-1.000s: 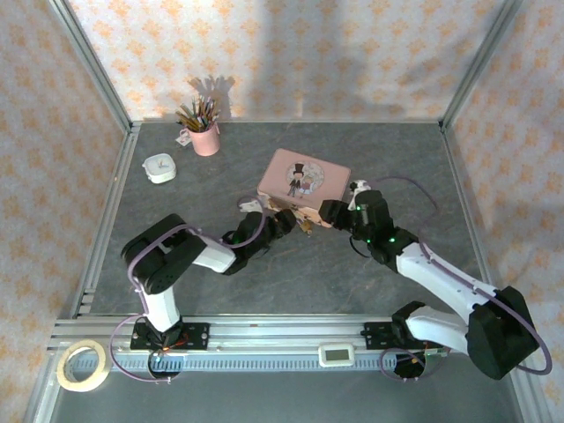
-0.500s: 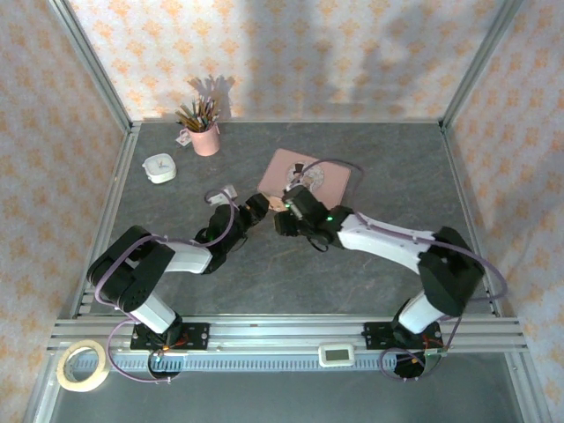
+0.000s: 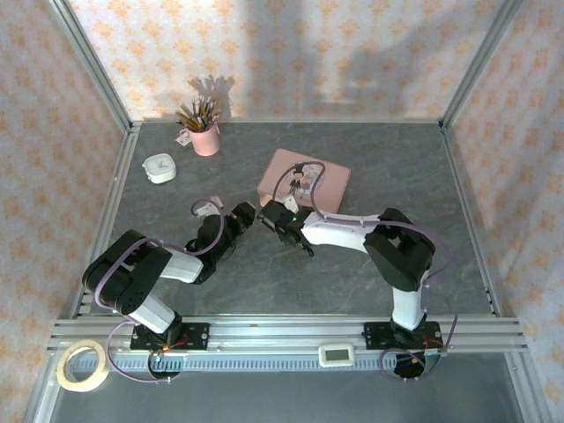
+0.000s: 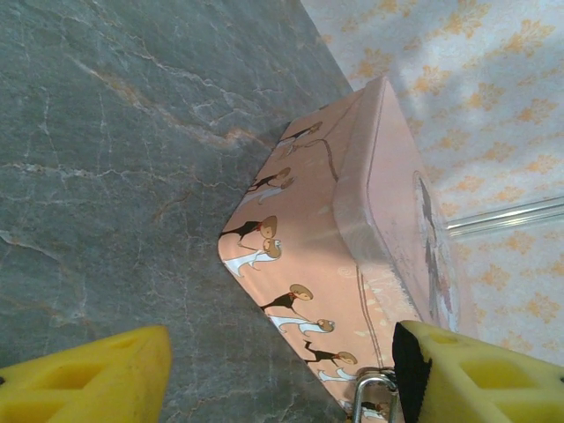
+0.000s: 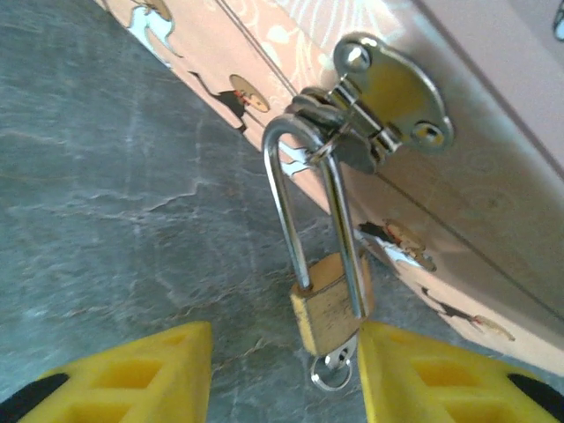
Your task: Unlock a padlock with a key
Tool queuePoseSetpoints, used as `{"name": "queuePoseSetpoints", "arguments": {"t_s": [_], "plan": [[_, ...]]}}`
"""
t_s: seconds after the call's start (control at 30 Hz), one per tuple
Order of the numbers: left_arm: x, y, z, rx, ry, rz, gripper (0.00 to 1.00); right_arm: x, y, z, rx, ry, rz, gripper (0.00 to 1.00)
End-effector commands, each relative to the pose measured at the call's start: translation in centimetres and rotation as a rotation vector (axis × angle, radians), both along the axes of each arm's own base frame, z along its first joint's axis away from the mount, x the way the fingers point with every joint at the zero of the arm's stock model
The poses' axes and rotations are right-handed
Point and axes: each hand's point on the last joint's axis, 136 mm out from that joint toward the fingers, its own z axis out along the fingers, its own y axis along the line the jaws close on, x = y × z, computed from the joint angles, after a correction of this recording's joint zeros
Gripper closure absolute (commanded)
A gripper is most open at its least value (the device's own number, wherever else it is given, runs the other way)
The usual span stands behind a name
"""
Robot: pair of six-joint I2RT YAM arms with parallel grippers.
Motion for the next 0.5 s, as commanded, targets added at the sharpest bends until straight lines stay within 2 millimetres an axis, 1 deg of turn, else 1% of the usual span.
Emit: {"name": "queuePoseSetpoints", "arguments": {"t_s": [0.0,0.13,0.23,0.33,0.47], "plan": [[0.3,0.4,2.1,-0.026,-0.067,0.021,0.33,1.6,-0.5,1.0,-0.094,-0.086,-0.003,0.54],[0.3,0.6,2.4,-0.023,-0.074,0.025,0.33,2.2,-0.8,0.2,-0.152,-0.107,0.004,0.55],[0.2,0.8,2.5,-0.021,-0.075,0.030,0.33,2.1,-1.2,-0.8,-0.186,-0.102,0.007,0.56],[0.0,0.9,2.3,-0.019,-0.073,0.033,0.33,2.0,-1.2,-1.6,-0.179,-0.096,0.009,0.57],[0.0,0.9,2.4,-0.025,-0.074,0.031,0.33,2.0,-1.1,-2.1,-0.134,-0.093,0.004,0.58]]}}
